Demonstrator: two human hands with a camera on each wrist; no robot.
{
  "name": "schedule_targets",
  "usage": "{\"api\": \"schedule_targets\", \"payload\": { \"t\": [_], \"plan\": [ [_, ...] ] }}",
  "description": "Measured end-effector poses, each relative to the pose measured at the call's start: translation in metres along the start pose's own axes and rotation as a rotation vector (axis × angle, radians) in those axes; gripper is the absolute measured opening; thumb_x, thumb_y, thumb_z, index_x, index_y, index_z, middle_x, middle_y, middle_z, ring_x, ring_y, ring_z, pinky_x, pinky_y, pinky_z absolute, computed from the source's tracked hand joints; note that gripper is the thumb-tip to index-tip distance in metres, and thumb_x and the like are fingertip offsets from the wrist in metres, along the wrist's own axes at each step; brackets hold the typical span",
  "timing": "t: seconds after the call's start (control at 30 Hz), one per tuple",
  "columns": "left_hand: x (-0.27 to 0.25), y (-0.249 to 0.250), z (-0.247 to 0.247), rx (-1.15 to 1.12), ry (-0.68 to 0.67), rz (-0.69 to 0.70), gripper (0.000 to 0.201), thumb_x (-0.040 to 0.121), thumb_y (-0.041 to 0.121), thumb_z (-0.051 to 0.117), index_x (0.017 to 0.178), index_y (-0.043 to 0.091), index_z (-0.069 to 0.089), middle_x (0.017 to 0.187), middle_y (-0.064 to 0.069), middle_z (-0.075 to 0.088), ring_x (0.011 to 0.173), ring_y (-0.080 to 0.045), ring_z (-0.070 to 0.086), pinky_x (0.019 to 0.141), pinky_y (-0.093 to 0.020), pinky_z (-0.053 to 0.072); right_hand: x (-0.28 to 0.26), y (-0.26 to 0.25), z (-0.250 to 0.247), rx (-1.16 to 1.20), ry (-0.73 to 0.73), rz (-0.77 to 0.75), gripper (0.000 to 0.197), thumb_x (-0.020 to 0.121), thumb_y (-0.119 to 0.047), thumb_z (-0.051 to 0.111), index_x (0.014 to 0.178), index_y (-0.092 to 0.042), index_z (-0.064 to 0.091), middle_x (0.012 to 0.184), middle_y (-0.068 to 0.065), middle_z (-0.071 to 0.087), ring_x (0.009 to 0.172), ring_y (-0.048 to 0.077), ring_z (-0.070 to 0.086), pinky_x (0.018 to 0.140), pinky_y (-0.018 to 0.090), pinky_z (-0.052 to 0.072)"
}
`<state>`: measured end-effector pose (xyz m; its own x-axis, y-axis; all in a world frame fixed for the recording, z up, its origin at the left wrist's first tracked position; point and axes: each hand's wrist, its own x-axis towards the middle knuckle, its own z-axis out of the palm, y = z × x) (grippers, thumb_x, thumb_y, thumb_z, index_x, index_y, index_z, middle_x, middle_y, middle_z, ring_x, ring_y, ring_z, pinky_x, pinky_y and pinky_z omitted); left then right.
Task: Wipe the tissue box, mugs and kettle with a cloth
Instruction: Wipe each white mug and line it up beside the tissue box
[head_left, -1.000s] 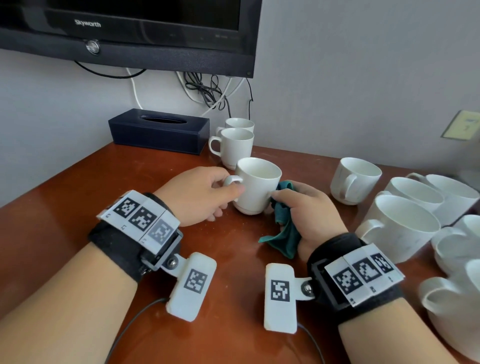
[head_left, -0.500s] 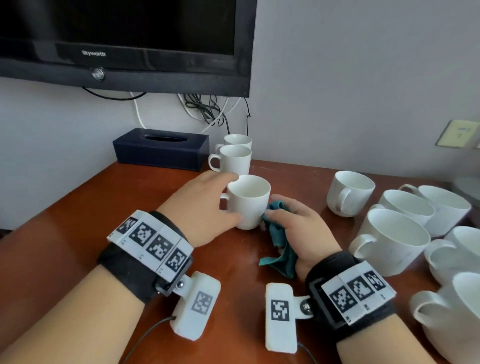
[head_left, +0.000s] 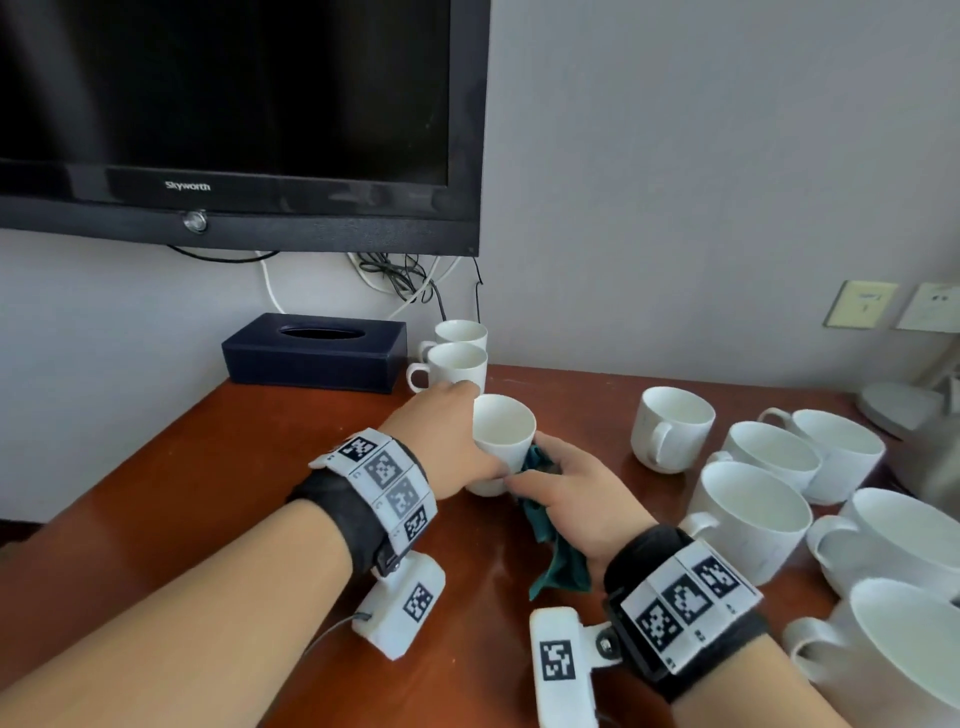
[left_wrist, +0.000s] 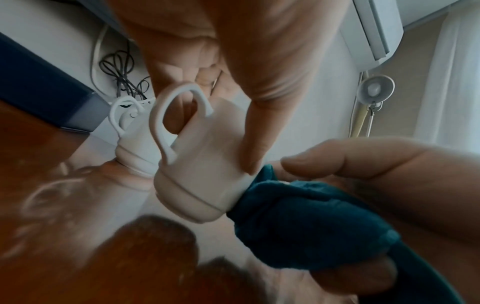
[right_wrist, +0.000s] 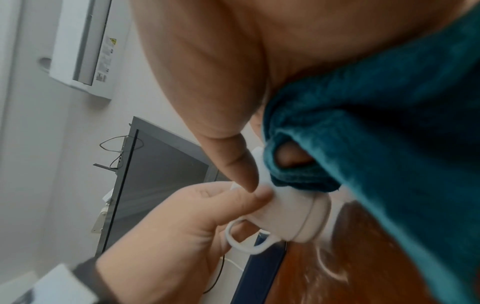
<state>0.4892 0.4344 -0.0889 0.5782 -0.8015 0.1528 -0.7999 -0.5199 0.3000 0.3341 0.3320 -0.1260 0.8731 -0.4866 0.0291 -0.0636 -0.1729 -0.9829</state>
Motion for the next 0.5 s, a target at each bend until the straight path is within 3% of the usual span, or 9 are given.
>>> {"api": "schedule_targets", "payload": {
  "t": [0.1, 0.2, 0.27, 0.33, 0.43, 0.5],
  "plan": [
    [0.019, 0.012, -0.001, -0.021, 0.052, 0.015, 0.060, 0.065, 0.058, 0.083, 0.107, 0.026, 0.056, 0.106, 0.003, 0.060, 0.093, -0.021, 0.058, 0.071, -0.034, 0.047, 0.017, -0.001, -0.009, -0.028, 0.041, 0.013, 0.058, 0.064, -0.037, 0.080, 0.121, -0.039, 0.069, 0.113, -0.004, 0.078, 0.109, 0.026, 0.072, 0.104, 0.054, 0.052],
    [0.042, 0.027, 0.002, -0.052, 0.055, 0.022, 0.053, 0.070, 0.050, 0.082, 0.108, 0.021, 0.058, 0.107, -0.001, 0.064, 0.097, -0.025, 0.063, 0.072, -0.035, 0.051, 0.046, 0.002, -0.021, -0.125, 0.168, 0.065, 0.056, 0.059, -0.037, 0.071, 0.116, -0.036, 0.069, 0.105, -0.004, 0.078, 0.101, 0.027, 0.072, 0.098, 0.055, 0.056],
    [0.057, 0.035, 0.006, -0.063, 0.062, 0.034, 0.043, 0.077, 0.042, 0.078, 0.106, 0.017, 0.060, 0.107, -0.005, 0.066, 0.098, -0.028, 0.065, 0.071, -0.033, 0.045, 0.062, 0.002, -0.031, -0.164, 0.222, 0.105, 0.053, 0.057, -0.034, 0.069, 0.108, -0.026, 0.070, 0.092, 0.000, 0.076, 0.087, 0.028, 0.070, 0.085, 0.049, 0.058],
    [0.070, 0.042, 0.012, -0.069, 0.049, 0.041, 0.037, 0.082, 0.036, 0.074, 0.108, 0.014, 0.060, 0.111, -0.010, 0.066, 0.102, -0.031, 0.065, 0.074, -0.034, 0.045, 0.068, -0.004, -0.037, -0.231, 0.250, 0.164, 0.046, 0.055, -0.030, 0.066, 0.099, -0.017, 0.069, 0.077, 0.006, 0.069, 0.071, 0.028, 0.061, 0.070, 0.042, 0.051],
    [0.082, 0.047, 0.022, -0.071, 0.015, 0.037, 0.040, 0.086, 0.034, 0.074, 0.115, 0.010, 0.061, 0.118, -0.014, 0.065, 0.107, -0.034, 0.064, 0.082, -0.036, 0.049, 0.071, -0.014, -0.044, -0.366, 0.244, 0.218, 0.018, 0.070, -0.016, 0.063, 0.086, -0.008, 0.066, 0.066, 0.007, 0.061, 0.060, 0.026, 0.052, 0.064, 0.037, 0.045],
    [0.088, 0.046, 0.028, -0.070, 0.000, 0.025, 0.042, 0.086, 0.037, 0.074, 0.116, 0.010, 0.061, 0.119, -0.014, 0.066, 0.108, -0.034, 0.064, 0.085, -0.038, 0.052, 0.075, -0.015, -0.050, -0.438, 0.220, 0.250, 0.011, 0.082, -0.007, 0.061, 0.091, -0.006, 0.067, 0.074, 0.010, 0.064, 0.067, 0.026, 0.055, 0.067, 0.035, 0.045]
  ]
}}
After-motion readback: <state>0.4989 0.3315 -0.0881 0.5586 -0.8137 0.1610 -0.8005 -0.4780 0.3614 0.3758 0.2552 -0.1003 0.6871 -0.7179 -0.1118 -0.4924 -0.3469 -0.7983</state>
